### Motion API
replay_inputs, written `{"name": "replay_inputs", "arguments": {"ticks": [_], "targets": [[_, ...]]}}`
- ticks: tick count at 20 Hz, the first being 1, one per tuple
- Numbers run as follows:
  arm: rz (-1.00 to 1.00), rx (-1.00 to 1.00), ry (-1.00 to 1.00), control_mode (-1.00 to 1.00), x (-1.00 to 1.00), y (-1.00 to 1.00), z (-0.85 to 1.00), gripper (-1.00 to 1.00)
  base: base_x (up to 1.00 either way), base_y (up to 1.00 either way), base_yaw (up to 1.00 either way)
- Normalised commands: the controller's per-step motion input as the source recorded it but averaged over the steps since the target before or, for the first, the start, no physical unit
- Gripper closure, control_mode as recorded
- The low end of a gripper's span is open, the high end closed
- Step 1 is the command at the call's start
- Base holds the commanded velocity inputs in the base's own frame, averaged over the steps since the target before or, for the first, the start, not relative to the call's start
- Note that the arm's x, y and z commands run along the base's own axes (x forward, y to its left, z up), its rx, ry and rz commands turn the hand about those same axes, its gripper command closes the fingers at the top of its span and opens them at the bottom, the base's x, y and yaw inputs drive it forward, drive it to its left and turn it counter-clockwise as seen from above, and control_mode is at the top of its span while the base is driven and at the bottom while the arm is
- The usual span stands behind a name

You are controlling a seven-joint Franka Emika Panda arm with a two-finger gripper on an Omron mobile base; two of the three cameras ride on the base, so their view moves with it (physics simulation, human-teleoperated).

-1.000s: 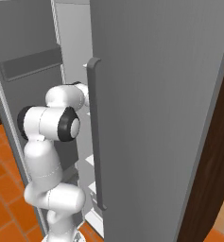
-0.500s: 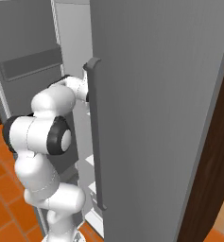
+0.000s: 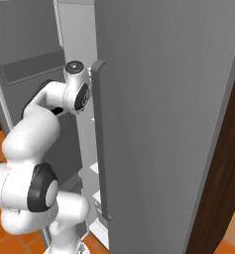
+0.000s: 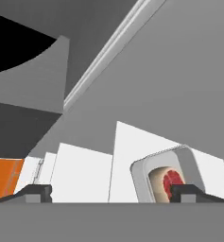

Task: Take the meat container that has the steak and place it on the second highest rack of the freezer. Then take the vegetable container that has the sweet potato and mushroom and place it on the highest rack of the freezer.

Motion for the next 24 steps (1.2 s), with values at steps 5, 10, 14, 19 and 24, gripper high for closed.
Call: {"name": "replay_inputs", "arguments": {"ticks": [5,10,14,19,24], "targets": [[0.00,-0.10,-0.23,-1.00,-1.00,0.16,0.21,-1.00,0.00,0.00,0.00],[0.04,-0.07,-0.21,-1.00,-1.00,0.03,0.32,-1.00,0.00,0.00,0.00],[0.07,-0.08,-0.18,-1.00,-1.00,0.00,0.27,-1.00,0.00,0.00,0.00],[0.00,-0.11,-0.08,-1.00,-1.00,-0.02,-0.04,-1.00,0.00,0.00,0.00],[0.03,-0.04,0.05,-1.00,-1.00,-0.58,-0.62,-1.00,0.00,0.00,0.00]]}}
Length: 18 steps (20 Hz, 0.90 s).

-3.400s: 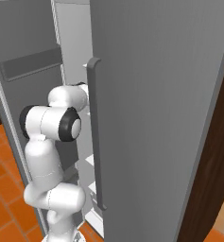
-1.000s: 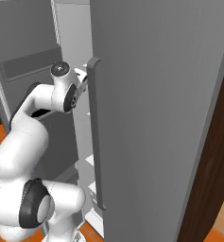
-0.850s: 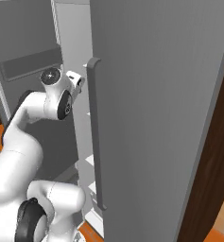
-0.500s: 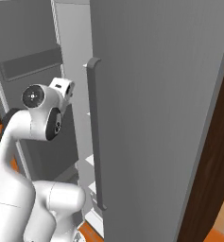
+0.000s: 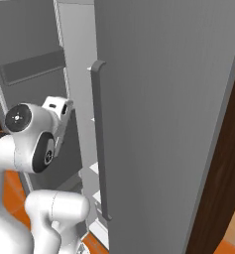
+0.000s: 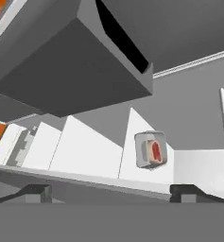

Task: Take the meat container that has the steak and place it on the second highest rack of the freezer. Then take the vegetable container that has the sweet potato and mushroom and place it on the highest rack of the freezer.

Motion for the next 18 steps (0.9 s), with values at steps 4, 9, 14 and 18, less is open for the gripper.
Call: {"name": "replay_inputs", "arguments": {"ticks": [4,9,14,18], "targets": [[0.22,-0.04,0.00,-1.00,-0.75,-0.24,-0.78,-1.00,0.00,0.00,0.00],[0.06,-0.18,-0.04,-1.00,-0.30,0.30,-0.71,-1.00,0.00,0.00,0.00],[0.04,-0.09,-0.02,1.00,-0.20,0.16,-0.35,-1.00,-0.32,0.12,0.05],[0.00,0.00,0.00,1.00,0.00,0.00,0.00,-1.00,-1.00,0.13,0.11]]}}
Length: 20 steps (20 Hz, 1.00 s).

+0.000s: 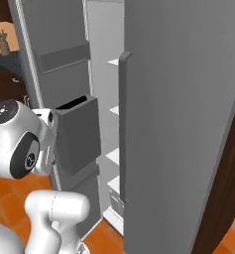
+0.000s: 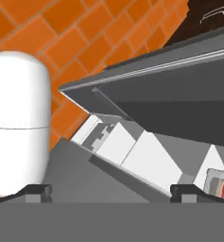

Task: Take the meat container that has the steak and place it on the second highest rack of the freezer. Then take the vegetable container that has the sweet potato and mushroom and place it on the highest rack of the freezer.

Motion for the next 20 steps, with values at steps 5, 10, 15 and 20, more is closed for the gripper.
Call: {"name": "replay_inputs", "arguments": {"ticks": [5,10,15,20], "targets": [[0.00,0.00,0.00,1.00,0.00,0.00,0.00,-1.00,-1.00,0.00,0.09],[0.00,0.00,0.00,1.00,0.00,0.00,0.00,-1.00,-0.79,0.56,0.14],[0.00,0.00,0.00,1.00,0.00,0.00,0.00,-1.00,-0.48,0.29,0.59],[0.00,0.00,0.00,1.00,0.00,0.00,0.00,-1.00,-0.58,0.02,0.64]]}}
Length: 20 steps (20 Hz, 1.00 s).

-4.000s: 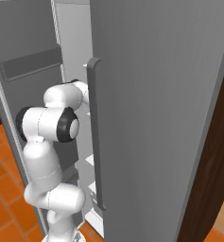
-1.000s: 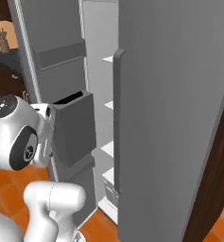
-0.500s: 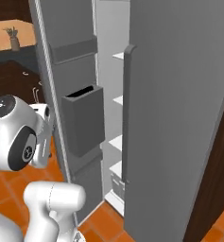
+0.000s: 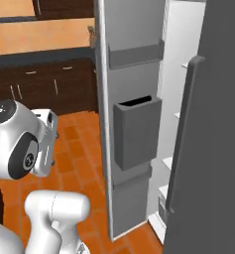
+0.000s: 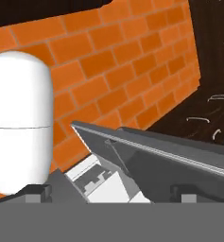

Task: Take the meat container that has the steak and place it on the second highest rack of the freezer. Then take the vegetable container that has the sweet potato and mushroom and place it on the highest rack of the freezer.

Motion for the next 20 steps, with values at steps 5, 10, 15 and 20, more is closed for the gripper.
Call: {"name": "replay_inputs", "arguments": {"ticks": [5,10,15,20], "targets": [[0.00,0.00,0.00,1.00,0.00,0.00,0.00,-1.00,-0.24,0.20,0.70],[0.00,0.00,0.00,1.00,0.00,0.00,0.00,-1.00,0.15,0.02,0.56],[0.00,0.00,0.00,1.00,0.00,0.00,0.00,-1.00,0.89,0.00,0.38],[0.00,0.00,0.00,1.00,0.00,0.00,0.00,-1.00,1.00,0.00,0.08]]}}
